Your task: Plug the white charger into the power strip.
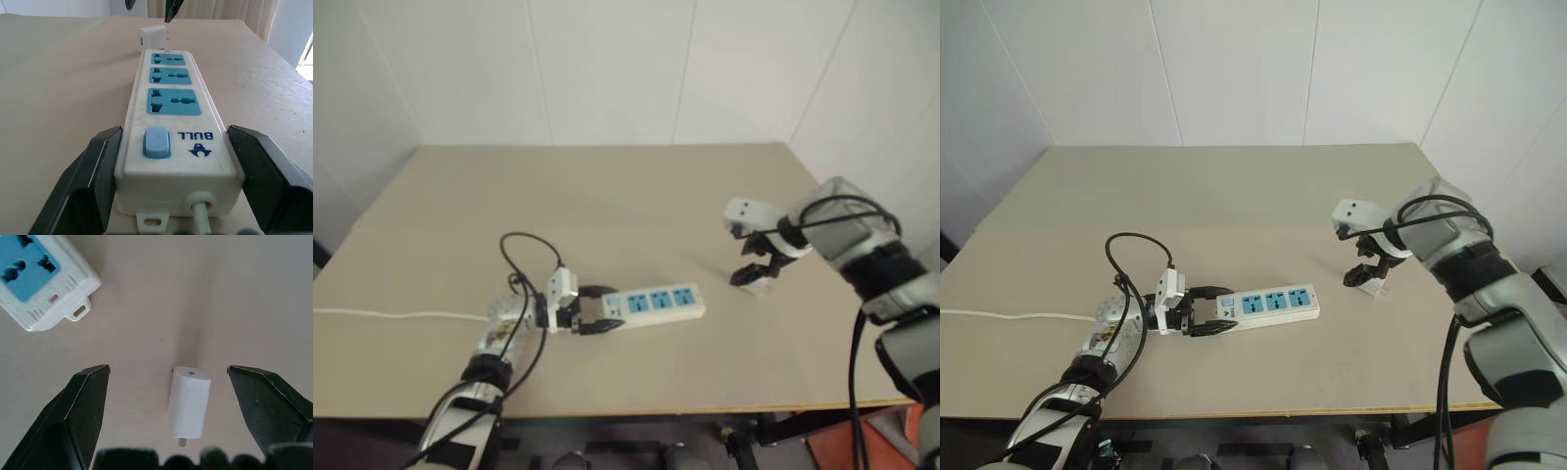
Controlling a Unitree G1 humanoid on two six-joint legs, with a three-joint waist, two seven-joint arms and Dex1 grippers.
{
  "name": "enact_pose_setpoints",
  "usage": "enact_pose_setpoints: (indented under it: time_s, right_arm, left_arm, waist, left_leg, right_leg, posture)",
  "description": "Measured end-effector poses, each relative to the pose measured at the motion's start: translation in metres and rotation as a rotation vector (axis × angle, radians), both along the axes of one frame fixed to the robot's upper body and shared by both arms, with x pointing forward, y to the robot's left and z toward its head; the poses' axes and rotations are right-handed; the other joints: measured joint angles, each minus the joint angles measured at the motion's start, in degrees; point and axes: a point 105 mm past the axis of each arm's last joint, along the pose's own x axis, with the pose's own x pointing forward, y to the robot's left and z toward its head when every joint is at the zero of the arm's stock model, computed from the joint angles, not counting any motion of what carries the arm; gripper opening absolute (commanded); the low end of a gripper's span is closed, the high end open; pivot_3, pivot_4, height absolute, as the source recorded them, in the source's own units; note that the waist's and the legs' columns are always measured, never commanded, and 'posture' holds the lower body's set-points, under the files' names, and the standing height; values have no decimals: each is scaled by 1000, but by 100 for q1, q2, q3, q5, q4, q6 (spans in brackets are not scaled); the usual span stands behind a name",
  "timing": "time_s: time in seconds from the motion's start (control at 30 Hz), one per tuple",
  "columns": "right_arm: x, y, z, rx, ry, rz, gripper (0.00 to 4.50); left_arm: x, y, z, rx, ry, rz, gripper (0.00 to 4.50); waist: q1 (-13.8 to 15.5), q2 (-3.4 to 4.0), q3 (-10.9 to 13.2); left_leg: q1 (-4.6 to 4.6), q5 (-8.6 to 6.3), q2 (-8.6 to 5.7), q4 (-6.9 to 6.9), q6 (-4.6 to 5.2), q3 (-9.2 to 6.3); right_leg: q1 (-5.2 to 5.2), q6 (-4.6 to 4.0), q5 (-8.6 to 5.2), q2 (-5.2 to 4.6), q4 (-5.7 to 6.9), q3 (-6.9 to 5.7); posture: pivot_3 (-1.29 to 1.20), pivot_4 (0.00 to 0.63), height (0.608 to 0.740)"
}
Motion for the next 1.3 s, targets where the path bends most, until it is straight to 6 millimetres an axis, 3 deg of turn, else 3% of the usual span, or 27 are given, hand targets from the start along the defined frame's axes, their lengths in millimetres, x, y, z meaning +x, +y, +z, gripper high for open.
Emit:
enact_pose_setpoints:
  time_s: [0.3,0.97,1.07,1.3]
  right_arm:
    - [12,-23,-21,-87,66,-99,4500]
    - [19,-15,-41,-69,76,-145,4500]
    - [21,-16,-41,-60,66,-159,3942]
    - [23,-14,-41,-62,52,-159,1629]
  left_arm:
    - [-4,2,-4,-20,-1,17,3214]
    - [-8,1,-5,-29,-14,31,3214]
    - [-9,1,-5,-30,-16,31,3214]
    - [-10,0,-6,-28,-23,30,3214]
  waist:
    - [-38,5,0]
    - [-45,8,-1]
    - [-45,8,-1]
    - [-49,9,-2]
  left_leg:
    - [8,1,-1,-1,-2,2]
    - [13,1,-3,-1,-2,2]
    - [13,1,-3,-2,-2,2]
    - [14,1,-3,-2,-3,2]
  right_leg:
    - [-3,-2,1,0,14,3]
    - [-2,-2,1,-1,50,4]
    - [-2,-2,1,-1,51,4]
    - [-2,-2,1,-1,51,4]
  posture:
    - [0,150,740]
    - [0,150,740]
    - [0,150,740]
    - [0,150,740]
